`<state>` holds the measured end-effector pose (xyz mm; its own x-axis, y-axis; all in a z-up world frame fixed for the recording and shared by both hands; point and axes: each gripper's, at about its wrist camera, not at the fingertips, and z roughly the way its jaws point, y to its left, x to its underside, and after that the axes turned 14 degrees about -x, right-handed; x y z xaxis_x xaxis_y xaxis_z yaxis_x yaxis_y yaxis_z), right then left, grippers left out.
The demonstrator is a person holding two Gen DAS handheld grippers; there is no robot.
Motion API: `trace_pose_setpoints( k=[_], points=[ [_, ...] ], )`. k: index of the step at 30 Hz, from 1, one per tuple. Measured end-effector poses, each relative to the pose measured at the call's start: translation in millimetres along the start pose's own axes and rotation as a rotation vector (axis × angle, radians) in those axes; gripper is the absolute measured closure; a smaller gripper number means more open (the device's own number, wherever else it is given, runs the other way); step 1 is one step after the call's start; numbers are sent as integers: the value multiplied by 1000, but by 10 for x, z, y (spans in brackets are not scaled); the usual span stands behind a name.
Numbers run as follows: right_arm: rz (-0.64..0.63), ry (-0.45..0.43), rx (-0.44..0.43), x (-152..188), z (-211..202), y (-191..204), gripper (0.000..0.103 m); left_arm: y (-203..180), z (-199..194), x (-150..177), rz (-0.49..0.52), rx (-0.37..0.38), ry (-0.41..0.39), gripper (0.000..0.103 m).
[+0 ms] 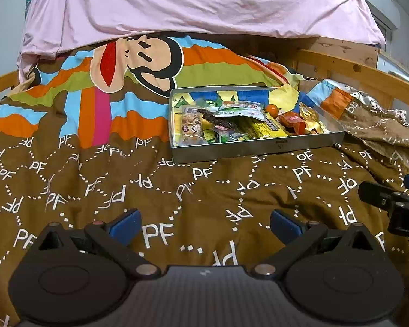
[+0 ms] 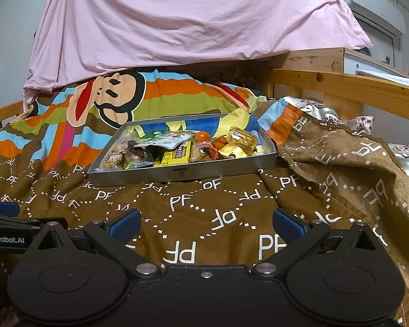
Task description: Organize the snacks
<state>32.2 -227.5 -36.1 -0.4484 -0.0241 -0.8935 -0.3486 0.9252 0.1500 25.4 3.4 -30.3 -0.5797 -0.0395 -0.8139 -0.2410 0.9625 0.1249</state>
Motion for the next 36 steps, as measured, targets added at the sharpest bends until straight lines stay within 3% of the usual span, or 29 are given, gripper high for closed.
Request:
trace_pose_setpoints(
  k=[19, 36],
  points=[
    [3, 17, -2, 23, 41, 8, 1, 22, 51, 6, -10, -63, 55, 0],
    [-1, 22, -2, 26, 50, 14, 1, 10, 40, 15, -2, -55, 61, 0]
  ],
)
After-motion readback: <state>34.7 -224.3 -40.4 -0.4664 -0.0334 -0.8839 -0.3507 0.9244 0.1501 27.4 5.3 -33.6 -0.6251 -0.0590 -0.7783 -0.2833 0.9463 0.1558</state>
